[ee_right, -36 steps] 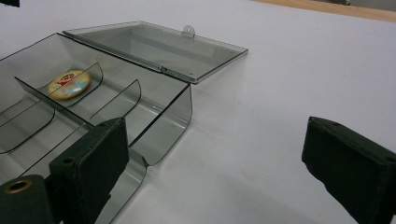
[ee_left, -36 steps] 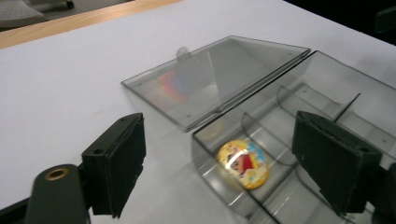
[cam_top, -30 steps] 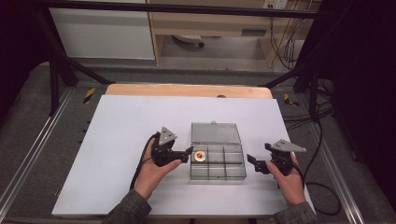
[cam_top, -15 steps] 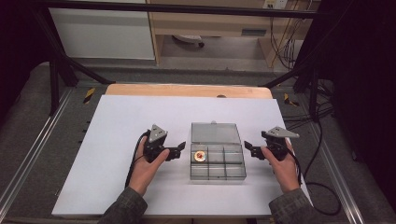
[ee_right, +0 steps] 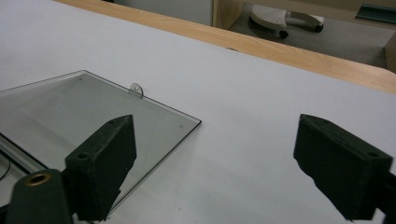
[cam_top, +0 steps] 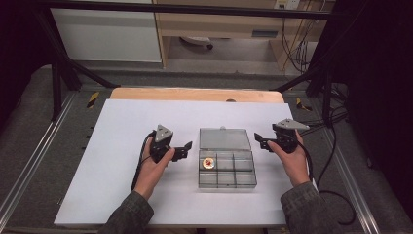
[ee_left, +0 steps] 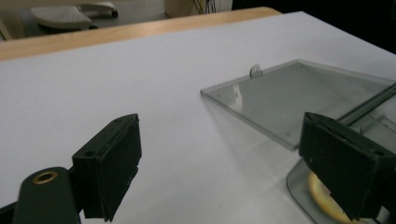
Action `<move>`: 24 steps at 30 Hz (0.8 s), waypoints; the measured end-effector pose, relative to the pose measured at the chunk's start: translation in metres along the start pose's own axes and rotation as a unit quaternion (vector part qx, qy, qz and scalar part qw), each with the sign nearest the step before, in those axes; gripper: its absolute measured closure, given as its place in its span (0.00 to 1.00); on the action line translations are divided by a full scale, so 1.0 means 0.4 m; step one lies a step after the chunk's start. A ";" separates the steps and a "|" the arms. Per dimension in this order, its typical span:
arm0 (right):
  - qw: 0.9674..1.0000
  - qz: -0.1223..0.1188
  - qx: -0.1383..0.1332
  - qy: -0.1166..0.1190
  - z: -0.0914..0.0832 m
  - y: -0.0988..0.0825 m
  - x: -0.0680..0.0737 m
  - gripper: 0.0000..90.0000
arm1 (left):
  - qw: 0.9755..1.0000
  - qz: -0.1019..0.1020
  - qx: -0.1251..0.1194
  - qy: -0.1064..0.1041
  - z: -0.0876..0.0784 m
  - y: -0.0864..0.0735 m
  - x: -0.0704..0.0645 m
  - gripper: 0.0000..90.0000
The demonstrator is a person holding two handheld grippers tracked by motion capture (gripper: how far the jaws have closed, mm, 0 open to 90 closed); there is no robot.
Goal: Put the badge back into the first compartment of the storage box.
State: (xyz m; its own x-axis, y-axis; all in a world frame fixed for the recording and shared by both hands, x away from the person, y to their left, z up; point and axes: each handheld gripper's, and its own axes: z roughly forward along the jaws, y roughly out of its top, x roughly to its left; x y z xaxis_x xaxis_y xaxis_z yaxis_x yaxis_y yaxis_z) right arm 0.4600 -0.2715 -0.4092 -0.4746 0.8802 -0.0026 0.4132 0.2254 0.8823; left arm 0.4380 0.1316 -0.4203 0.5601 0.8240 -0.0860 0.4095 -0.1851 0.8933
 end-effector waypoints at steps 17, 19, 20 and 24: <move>0.999 0.032 0.028 -0.030 0.048 -0.038 -0.024 0.56 | 0.999 0.000 0.042 -0.003 0.061 -0.007 0.026 0.17; 0.998 0.028 0.036 -0.036 0.048 -0.049 -0.016 0.63 | 0.998 -0.001 0.057 0.009 0.059 -0.016 0.033 0.18; 0.998 0.021 0.036 -0.036 0.046 -0.054 -0.013 0.66 | 0.998 -0.014 0.056 0.012 0.057 -0.020 0.037 0.21; 0.999 0.022 0.043 -0.025 0.040 -0.069 0.000 0.79 | 0.998 -0.017 0.059 0.017 0.052 -0.024 0.040 0.25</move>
State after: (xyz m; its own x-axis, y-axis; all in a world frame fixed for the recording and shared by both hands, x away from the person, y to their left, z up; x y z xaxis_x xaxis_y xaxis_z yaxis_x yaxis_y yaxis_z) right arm 0.4611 -0.2710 -0.4411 -0.4170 0.9088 0.0098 0.4991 0.2199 0.8382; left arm 0.4582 0.1355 -0.4395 0.5204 0.8481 -0.0992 0.5116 -0.2167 0.8315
